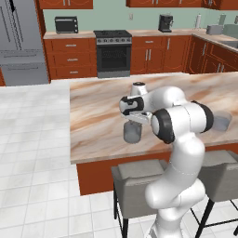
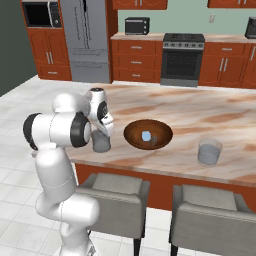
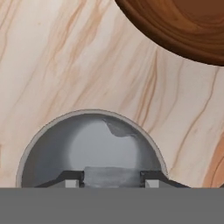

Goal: There are four ice cubes in the ice bowl. Place two ice cubes in each glass of water.

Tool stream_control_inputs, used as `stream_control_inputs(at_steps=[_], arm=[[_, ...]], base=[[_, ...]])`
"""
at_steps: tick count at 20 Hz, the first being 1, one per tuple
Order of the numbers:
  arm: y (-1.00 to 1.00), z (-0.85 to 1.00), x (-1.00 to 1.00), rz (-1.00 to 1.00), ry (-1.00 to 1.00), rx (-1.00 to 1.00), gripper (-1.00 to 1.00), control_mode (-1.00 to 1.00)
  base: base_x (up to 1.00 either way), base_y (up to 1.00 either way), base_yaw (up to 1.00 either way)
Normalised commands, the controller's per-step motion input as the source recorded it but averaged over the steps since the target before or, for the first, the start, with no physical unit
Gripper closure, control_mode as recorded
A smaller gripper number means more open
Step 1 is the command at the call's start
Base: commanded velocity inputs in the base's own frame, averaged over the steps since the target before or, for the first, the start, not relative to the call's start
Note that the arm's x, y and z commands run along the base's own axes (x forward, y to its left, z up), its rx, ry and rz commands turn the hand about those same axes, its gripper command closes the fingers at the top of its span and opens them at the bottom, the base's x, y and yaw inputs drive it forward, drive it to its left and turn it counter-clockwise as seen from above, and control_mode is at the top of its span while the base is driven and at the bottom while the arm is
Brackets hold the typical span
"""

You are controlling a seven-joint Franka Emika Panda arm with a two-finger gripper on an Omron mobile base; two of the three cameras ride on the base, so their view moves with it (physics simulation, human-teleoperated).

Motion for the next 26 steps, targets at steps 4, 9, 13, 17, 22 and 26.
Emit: stream_control_inputs(at_steps=[4,9,13,17,22,26], arm=[[0.00,0.00,0.19,0.01,0.00,0.00,1.00,-1.00],[0.00,0.00,0.11,0.01,0.00,0.00,-1.00,-1.00],[0.00,0.00,0.15,0.01,0.00,0.00,-1.00,-1.00],[0.00,0.00,0.19,0.01,0.00,0.00,-1.00,-1.00],[0.00,0.00,0.15,0.01,0.00,0.00,-1.00,-1.00],[-0.01,0.13,-0.09,0.04,-0.07,0.05,-1.00,-1.00]], base=[[0.00,0.00,0.00],[0.00,0.00,0.00],[0.00,0.00,0.00],[0.00,0.00,0.00],[0.00,0.00,0.00],[0.00,0.00,0.00]])
